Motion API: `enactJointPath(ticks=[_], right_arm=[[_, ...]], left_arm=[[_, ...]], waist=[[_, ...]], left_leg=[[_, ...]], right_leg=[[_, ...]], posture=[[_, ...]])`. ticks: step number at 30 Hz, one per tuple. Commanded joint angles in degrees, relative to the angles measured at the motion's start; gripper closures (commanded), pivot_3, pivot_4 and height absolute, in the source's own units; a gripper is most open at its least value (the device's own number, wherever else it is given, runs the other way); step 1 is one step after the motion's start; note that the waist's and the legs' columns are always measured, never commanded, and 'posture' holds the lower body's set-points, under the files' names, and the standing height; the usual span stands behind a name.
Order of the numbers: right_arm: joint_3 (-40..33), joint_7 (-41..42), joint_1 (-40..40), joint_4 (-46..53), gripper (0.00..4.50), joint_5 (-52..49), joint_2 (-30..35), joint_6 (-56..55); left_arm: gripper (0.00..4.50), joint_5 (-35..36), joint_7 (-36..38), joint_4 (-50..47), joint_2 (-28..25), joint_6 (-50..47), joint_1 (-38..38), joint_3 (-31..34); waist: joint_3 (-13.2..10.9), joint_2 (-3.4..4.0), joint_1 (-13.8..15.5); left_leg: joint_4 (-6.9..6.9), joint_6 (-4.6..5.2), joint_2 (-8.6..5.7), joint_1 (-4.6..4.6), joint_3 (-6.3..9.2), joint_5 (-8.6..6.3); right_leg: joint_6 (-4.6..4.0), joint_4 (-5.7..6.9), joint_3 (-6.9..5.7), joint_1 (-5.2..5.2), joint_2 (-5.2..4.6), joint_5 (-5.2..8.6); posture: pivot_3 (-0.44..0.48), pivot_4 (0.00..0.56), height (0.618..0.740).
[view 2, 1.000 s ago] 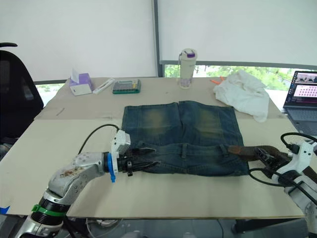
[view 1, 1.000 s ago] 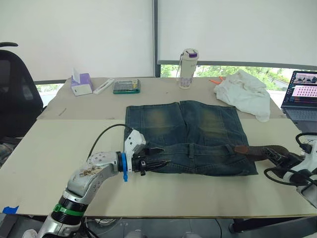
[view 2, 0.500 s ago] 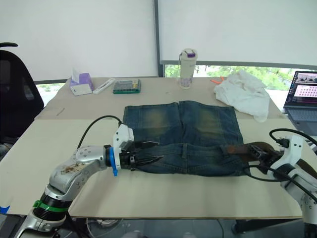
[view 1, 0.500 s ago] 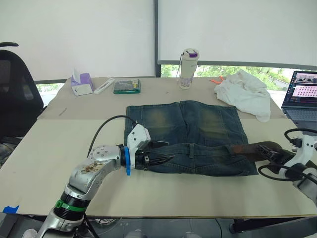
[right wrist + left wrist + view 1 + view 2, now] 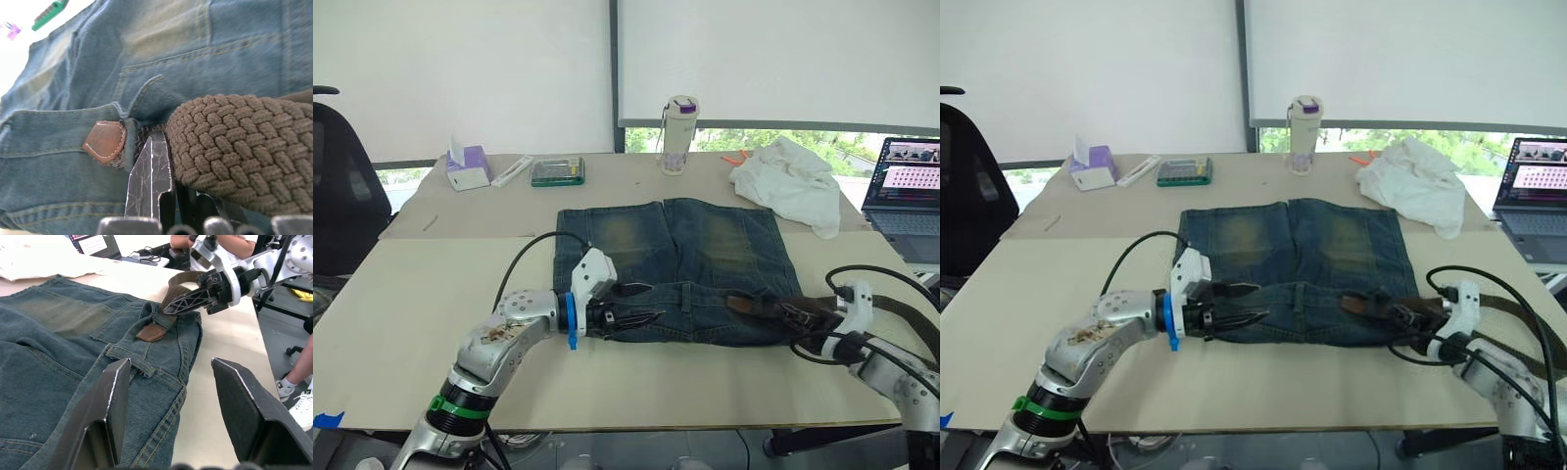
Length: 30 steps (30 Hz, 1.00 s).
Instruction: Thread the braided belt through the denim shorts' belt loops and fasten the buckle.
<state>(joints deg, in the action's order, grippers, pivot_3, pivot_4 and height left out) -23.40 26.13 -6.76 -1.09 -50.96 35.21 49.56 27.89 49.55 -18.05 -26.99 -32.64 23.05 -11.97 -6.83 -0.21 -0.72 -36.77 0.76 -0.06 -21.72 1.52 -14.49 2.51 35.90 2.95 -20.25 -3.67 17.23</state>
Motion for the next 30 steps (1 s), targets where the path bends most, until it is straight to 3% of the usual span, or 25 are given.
enactJointPath(ticks=[1,7,11,15,20,24,30], right_arm=[[-2.48,1.62,-2.42,-1.14,4.50,-3.98,-2.16,1.97],[-7.59,2.85,-4.21,-2.41,4.50,-11.82,-5.64,4.82],[-9.07,5.60,-3.21,-0.44,4.50,-18.05,-7.46,7.23],[-8.62,4.22,-3.14,1.64,4.50,-19.56,-8.85,6.96],[-10.42,2.33,-3.51,1.77,4.50,-23.34,-11.00,6.43],[-12.31,1.54,-2.98,1.85,4.50,-26.85,-11.72,6.21],[-12.07,1.38,-2.02,2.52,4.50,-28.96,-11.77,6.25]], left_arm=[[1.71,0.37,0.09,-0.54,1.34,0.44,0.96,-0.14],[1.71,1.46,-2.24,3.67,6.99,-1.58,1.84,-0.37],[1.71,5.99,-6.77,9.99,16.17,-7.39,5.72,1.81],[1.71,8.18,-7.74,14.31,21.34,-9.84,7.64,3.22],[1.71,11.07,-14.20,26.20,29.09,-13.71,12.11,9.32],[1.71,11.49,-16.95,31.09,31.43,-14.14,14.55,12.65],[1.71,10.45,-15.41,34.05,33.58,-14.02,16.25,11.10]], waist=[[0.00,-0.01,-0.01],[0.01,0.01,0.04],[0.00,-0.01,0.17],[0.01,0.01,-0.20],[-0.04,-0.08,-0.14],[-0.04,-0.07,-0.15],[-0.03,-0.05,0.03]], left_leg=[[0.00,0.00,0.00,0.00,0.00,0.00],[0.00,0.00,0.00,-0.01,0.00,0.00],[-0.02,0.00,-0.02,-0.04,0.02,0.00],[-0.05,0.02,-0.03,-0.09,0.01,-0.01],[-0.05,0.03,-0.01,0.00,0.02,-0.01],[-0.05,0.03,-0.03,-0.06,0.00,-0.01],[-0.05,0.02,-0.06,-0.09,0.00,0.00]], right_leg=[[0.00,0.00,0.01,0.00,0.00,0.00],[0.00,0.01,0.03,0.00,0.00,0.00],[0.01,0.02,0.02,0.01,0.00,-0.01],[0.04,0.05,0.06,0.00,0.03,-0.02],[0.04,0.09,0.17,-0.01,0.17,-0.02],[0.05,0.07,0.21,-0.05,0.18,-0.02],[0.06,0.07,0.31,-0.04,0.18,-0.03]], posture=[[0.000,0.150,0.740],[0.000,0.150,0.740],[0.000,0.150,0.740],[0.000,0.150,0.740],[0.000,0.150,0.740],[0.000,0.150,0.740],[0.000,0.150,0.740]])
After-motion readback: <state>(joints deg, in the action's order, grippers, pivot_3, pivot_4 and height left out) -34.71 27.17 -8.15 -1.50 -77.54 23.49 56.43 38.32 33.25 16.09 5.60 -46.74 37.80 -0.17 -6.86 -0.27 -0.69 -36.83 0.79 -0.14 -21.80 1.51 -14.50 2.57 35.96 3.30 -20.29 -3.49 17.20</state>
